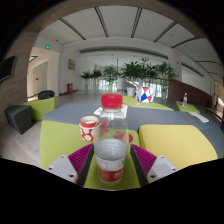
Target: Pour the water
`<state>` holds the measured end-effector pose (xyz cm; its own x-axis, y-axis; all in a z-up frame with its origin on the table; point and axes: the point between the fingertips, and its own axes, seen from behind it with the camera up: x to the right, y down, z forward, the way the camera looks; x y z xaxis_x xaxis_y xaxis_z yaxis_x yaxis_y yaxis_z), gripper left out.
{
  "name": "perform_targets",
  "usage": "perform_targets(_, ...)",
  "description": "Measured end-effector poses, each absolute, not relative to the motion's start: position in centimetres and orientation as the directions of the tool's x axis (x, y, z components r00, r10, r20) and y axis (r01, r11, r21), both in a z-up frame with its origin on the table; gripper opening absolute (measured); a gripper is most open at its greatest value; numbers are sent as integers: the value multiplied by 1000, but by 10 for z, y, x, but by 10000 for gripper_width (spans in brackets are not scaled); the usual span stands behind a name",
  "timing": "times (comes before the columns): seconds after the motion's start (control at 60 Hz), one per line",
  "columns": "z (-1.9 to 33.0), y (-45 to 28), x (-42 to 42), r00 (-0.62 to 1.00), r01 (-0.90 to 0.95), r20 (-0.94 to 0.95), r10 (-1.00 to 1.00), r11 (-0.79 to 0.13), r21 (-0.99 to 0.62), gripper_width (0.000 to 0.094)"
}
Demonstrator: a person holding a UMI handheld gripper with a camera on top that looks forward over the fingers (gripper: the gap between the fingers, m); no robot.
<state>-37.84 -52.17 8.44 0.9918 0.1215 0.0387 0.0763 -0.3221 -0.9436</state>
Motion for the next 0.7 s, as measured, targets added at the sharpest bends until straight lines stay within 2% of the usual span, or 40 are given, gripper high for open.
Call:
perform_targets(0.017,82,-517,-379,992,76,40,119,-321,-944,748)
perform_targets(0.05,79,-512,-382,993,74,39,114,-319,-945,607)
perform_targets(0.083,76,-508,-382,994,73,42,104,-317,-946,535)
perform_targets(0.167,79,-501,-381,996,65,43,83,-296,-953,483)
perform_targets(0.283,80,-501,-378,997,70,56,58,-283,-956,359)
perform_targets(0.483,98,-503,-358,993,112,114,10,-272,-956,359)
perform_targets(0.583,128,-489,-320,982,162,181,-57,-242,-956,361)
perform_targets(0.7,182,-462,-271,930,301,331,-160,-187,-935,361)
